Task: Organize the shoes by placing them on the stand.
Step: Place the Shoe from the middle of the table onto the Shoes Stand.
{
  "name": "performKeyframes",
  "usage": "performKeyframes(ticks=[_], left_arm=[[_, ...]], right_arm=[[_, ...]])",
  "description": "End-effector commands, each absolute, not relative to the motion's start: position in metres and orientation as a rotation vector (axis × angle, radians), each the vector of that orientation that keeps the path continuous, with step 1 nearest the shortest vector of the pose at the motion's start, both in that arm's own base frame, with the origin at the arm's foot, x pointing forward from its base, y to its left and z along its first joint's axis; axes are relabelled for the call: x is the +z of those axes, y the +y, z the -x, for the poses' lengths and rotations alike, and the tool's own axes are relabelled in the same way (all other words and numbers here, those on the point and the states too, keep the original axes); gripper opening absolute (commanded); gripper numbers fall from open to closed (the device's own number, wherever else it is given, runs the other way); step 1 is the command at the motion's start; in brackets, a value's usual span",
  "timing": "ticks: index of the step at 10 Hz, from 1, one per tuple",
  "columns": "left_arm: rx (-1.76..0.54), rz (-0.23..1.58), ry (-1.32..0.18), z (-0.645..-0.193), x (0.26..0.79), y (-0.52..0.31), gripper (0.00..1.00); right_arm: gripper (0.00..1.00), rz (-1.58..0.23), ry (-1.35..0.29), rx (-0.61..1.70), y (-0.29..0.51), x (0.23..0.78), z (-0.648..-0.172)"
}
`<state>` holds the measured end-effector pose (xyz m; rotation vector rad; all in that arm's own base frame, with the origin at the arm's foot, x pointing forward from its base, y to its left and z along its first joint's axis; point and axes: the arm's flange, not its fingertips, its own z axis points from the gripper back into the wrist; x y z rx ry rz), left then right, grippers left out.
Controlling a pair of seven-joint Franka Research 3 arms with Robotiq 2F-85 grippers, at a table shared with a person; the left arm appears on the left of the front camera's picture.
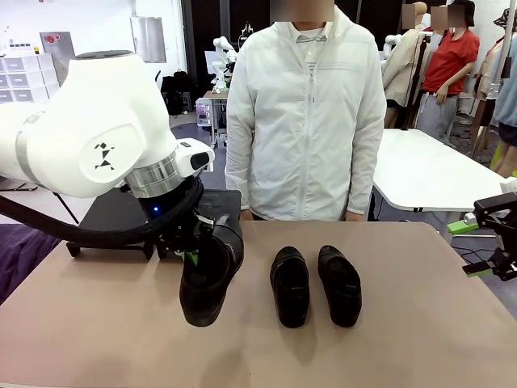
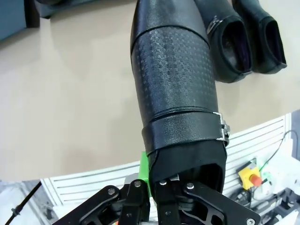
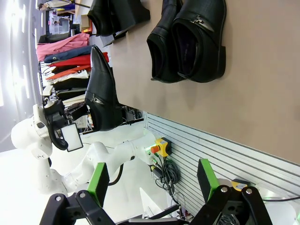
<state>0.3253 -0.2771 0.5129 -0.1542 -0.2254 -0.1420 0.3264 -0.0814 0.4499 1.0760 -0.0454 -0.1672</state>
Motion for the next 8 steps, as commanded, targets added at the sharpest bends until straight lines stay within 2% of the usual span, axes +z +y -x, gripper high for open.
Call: performKeyframes(ticks=[1, 2, 3, 6, 8], left_arm=[[-0.140, 0.169, -0.220, -0.325, 0.521, -0.281, 0.00], [-0.142, 0.154, -0.225, -0.325, 0.513, -0.277, 0.00], [-0.113, 0.169, -0.282, -0.350, 0.518, -0.273, 0.00], [-0.214, 0.221, -0.392, -0.435, 0.529, -0.257, 0.00], [-0.187, 0.190, -0.494, -0.490, 0.507, -0.252, 0.00]], right_arm=[[1.00, -1.096, -0.041, -0.182, -0.081, 0.454, -0.327], [1.00, -1.096, -0.041, -0.182, -0.081, 0.454, -0.327], [1.00, -1.096, -0.041, -0.182, -0.081, 0.454, -0.327], [1.00, -1.096, -0.041, -0.182, -0.081, 0.454, -0.327], [1.00, -1.096, -0.041, -0.182, -0.081, 0.454, -0.327]])
